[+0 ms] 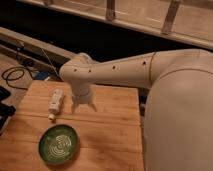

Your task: Place the bottle in the ceramic bowl

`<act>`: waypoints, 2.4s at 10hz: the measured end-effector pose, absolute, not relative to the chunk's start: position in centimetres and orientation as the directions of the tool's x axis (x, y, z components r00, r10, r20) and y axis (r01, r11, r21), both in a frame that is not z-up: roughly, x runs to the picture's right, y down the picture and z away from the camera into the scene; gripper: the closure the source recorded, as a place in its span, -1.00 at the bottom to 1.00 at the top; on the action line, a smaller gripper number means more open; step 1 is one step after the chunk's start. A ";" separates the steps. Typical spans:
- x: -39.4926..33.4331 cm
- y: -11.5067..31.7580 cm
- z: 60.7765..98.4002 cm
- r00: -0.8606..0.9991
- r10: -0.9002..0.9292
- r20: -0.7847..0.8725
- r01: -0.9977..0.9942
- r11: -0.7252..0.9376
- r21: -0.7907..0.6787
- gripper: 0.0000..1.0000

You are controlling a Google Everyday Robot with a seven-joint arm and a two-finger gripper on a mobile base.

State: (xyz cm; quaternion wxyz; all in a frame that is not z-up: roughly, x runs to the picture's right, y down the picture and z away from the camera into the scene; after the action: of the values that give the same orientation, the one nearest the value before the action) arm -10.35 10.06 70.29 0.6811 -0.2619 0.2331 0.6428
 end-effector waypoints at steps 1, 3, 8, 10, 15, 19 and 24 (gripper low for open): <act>-10.3 10.1 70.3 0.065 0.754 -0.654 -0.998 0.036 -0.057 -0.30; -10.3 10.1 70.3 0.065 0.753 -0.655 -0.998 0.037 -0.057 -0.30; -10.3 10.1 70.3 0.065 0.753 -0.655 -0.998 0.036 -0.057 -0.30; -10.3 10.1 70.3 0.065 0.753 -0.655 -0.998 0.036 -0.057 -0.30; -10.5 9.5 70.5 0.100 0.774 -0.626 -0.995 0.068 -0.075 -0.30; -17.2 6.2 70.6 0.232 0.834 -0.500 -0.972 0.187 -0.140 -0.30; -23.4 0.9 72.9 0.300 0.868 -0.397 -0.897 0.115 -0.427 -0.30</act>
State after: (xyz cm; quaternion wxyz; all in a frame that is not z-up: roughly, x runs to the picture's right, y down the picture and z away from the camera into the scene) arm -23.44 0.87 72.86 0.7462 -0.3053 0.0240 0.5911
